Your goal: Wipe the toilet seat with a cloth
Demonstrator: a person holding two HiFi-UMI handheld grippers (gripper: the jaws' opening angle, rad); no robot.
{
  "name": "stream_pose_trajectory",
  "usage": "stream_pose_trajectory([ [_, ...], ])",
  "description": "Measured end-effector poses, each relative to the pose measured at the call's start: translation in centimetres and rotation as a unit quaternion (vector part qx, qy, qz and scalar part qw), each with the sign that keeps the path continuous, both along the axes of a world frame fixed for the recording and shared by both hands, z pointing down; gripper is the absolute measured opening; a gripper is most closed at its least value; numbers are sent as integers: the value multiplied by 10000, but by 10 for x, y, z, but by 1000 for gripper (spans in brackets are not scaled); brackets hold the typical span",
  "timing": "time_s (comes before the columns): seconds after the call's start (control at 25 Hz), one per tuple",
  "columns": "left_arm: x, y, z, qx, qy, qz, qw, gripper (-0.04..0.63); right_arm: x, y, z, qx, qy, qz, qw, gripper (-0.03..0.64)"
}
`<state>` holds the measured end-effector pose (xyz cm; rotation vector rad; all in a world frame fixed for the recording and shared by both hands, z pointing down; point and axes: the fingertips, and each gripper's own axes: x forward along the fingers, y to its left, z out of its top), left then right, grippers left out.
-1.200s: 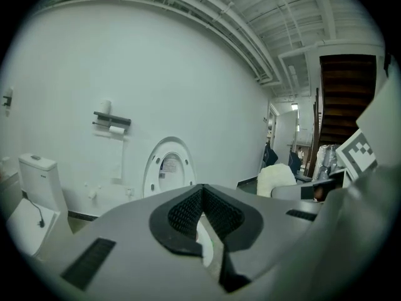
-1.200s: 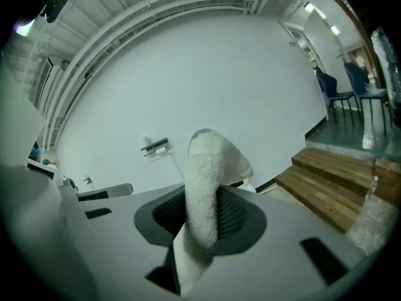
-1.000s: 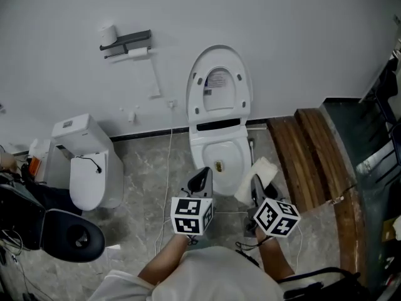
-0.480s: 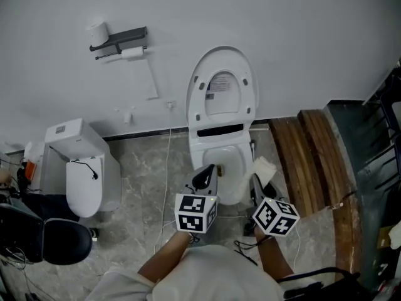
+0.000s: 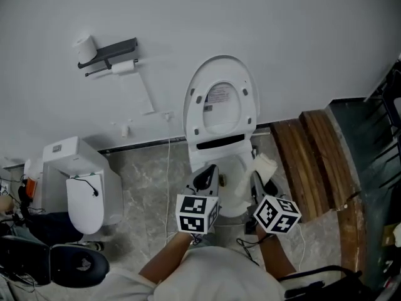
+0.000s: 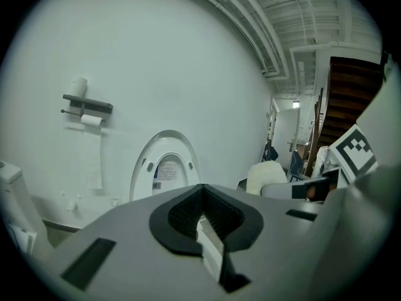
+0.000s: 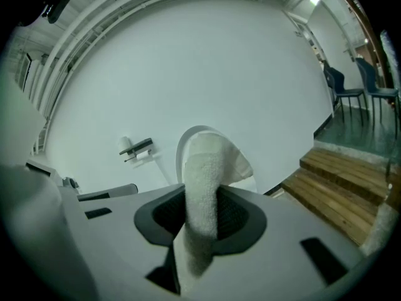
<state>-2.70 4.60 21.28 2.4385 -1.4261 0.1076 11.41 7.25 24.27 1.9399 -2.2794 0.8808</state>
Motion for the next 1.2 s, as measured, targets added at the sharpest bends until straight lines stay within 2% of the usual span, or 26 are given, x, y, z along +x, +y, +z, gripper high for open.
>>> stream_pose_trajectory([
  [0.16,8,-21,10,-100,32,-22,9999,9,5,-12,10,-137,39,17,9999,100],
  [0.44,28,-32,66,-719,65,-110,9973,9,14,-33,74,-797,-70,-149,9967,100],
  [0.64,34,-48,79,-857,92,-217,9960,8,13,-72,84,-732,-104,-302,9968,100],
  [0.92,35,-84,78,-817,173,-401,9957,8,23,-123,85,-567,-42,-346,9978,100],
  [1.2,27,-121,89,-864,85,-548,9947,9,20,-171,87,-480,-79,-499,9976,100],
])
